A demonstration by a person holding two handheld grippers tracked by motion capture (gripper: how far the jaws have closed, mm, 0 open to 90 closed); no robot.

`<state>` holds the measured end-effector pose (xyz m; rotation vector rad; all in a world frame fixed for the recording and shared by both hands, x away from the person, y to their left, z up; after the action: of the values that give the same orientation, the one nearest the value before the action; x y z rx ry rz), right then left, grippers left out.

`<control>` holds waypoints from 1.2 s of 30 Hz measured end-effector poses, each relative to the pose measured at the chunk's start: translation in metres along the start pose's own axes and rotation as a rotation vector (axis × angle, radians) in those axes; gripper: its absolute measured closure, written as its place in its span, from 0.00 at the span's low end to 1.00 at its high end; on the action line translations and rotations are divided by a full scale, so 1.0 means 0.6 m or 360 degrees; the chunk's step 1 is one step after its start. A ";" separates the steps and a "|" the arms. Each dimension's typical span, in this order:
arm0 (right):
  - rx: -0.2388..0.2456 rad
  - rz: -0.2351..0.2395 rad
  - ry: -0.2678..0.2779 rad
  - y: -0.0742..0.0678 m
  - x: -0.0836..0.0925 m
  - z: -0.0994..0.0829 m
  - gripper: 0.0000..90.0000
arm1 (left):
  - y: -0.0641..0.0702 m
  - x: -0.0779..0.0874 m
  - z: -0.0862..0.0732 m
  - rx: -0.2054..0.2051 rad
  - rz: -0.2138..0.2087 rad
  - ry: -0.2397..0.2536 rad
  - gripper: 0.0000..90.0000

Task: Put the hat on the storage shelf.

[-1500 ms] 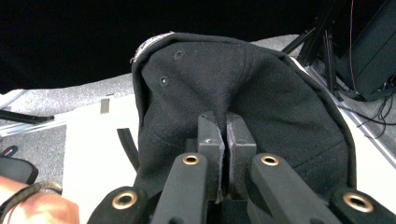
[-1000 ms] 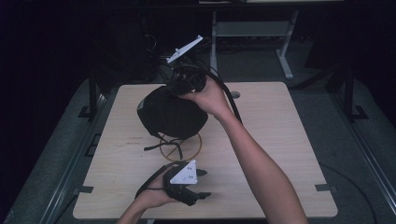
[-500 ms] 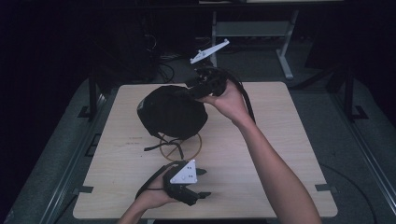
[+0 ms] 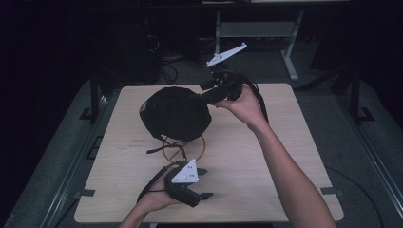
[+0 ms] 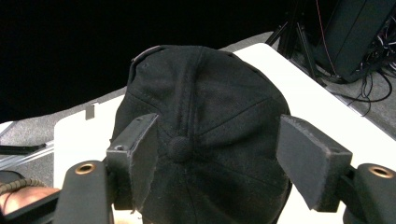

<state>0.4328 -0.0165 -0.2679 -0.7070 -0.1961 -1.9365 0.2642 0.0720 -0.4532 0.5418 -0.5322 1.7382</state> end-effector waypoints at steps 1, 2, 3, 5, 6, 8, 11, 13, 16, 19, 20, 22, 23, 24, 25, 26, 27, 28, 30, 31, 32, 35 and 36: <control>0.0004 0.0002 -0.0002 0.001 0.001 -0.001 0.32 | 0.000 0.000 0.000 0.0004 0.0003 0.0003 0.31; 0.0003 0.0001 -0.0005 0.001 0.002 -0.002 0.31 | -0.002 0.001 -0.001 0.0004 0.0008 0.0000 0.31; -0.0010 0.0001 -0.0005 0.001 0.003 -0.004 0.31 | -0.002 0.001 -0.001 0.0010 0.0013 0.0002 0.31; -0.0009 -0.0007 -0.0016 0.002 0.006 -0.007 0.30 | -0.002 0.000 -0.001 0.0015 0.0017 0.0008 0.31; -0.0003 -0.0009 -0.0018 0.003 0.009 -0.008 0.29 | -0.002 0.000 -0.001 0.0015 0.0018 0.0008 0.31; -0.0004 -0.0014 -0.0016 0.004 0.014 -0.010 0.29 | -0.002 0.000 -0.001 0.0014 0.0021 0.0011 0.31; -0.0002 -0.0020 -0.0001 0.004 0.023 -0.013 0.27 | -0.004 -0.001 -0.003 0.0008 0.0022 0.0000 0.31; 0.0011 -0.0029 0.0002 0.005 0.030 -0.017 0.27 | -0.005 -0.002 -0.004 0.0011 0.0022 0.0003 0.31; 0.0017 -0.0049 -0.0012 0.006 0.038 -0.023 0.27 | -0.004 -0.003 -0.004 0.0020 0.0021 0.0002 0.31; 0.0017 -0.0057 -0.0007 0.009 0.048 -0.030 0.26 | -0.004 -0.004 -0.005 0.0028 0.0013 -0.0002 0.30; 0.0012 -0.0066 -0.0008 0.011 0.053 -0.033 0.26 | -0.004 -0.004 -0.005 0.0029 0.0012 -0.0001 0.30; 0.0015 -0.0073 -0.0006 0.014 0.060 -0.040 0.26 | -0.003 -0.005 -0.005 0.0035 0.0007 -0.0003 0.30; 0.0004 -0.0080 -0.0009 0.015 0.063 -0.042 0.26 | -0.003 -0.006 -0.005 0.0038 0.0006 -0.0002 0.30; -0.0001 -0.0084 -0.0009 0.017 0.067 -0.045 0.26 | -0.003 -0.006 -0.005 0.0042 0.0007 -0.0002 0.30; -0.0007 -0.0086 -0.0006 0.019 0.070 -0.048 0.25 | -0.003 -0.006 -0.005 0.0042 0.0007 -0.0002 0.30; -0.0013 -0.0091 -0.0004 0.020 0.074 -0.052 0.25 | -0.003 -0.007 -0.005 0.0041 0.0007 -0.0003 0.30; -0.0017 -0.0092 0.0000 0.022 0.077 -0.055 0.25 | -0.002 -0.007 -0.005 0.0049 0.0007 0.0002 0.30; -0.0029 -0.0092 0.0000 0.022 0.080 -0.058 0.25 | -0.003 -0.007 -0.005 0.0042 0.0010 0.0003 0.30; -0.0036 -0.0095 0.0005 0.024 0.086 -0.064 0.24 | -0.004 -0.007 -0.005 0.0035 0.0012 -0.0003 0.30; -0.0039 -0.0098 0.0006 0.025 0.088 -0.066 0.23 | -0.004 -0.006 -0.005 0.0035 0.0013 -0.0005 0.30; -0.0042 -0.0099 0.0001 0.025 0.091 -0.069 0.23 | -0.004 -0.006 -0.005 0.0038 0.0014 -0.0004 0.30; -0.0047 -0.0101 0.0000 0.027 0.098 -0.078 0.21 | -0.005 -0.006 -0.006 0.0036 0.0017 -0.0010 0.30; -0.0042 -0.0108 -0.0004 0.028 0.101 -0.082 0.21 | -0.005 -0.006 -0.007 0.0036 0.0016 -0.0014 0.30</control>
<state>0.4099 -0.0924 -0.2772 -0.7287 -0.1987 -2.0061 0.2676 0.0725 -0.4581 0.5638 -0.5229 1.7539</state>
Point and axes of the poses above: each handheld gripper's, and its own axes: x roughly backward along the jaws, z roughly out of its top, y roughly to its right, the point moved 6 cm from there along -x, roughly forward along the jaws, and after that the axes turned 2 degrees about -x, right-handed, at the moved point
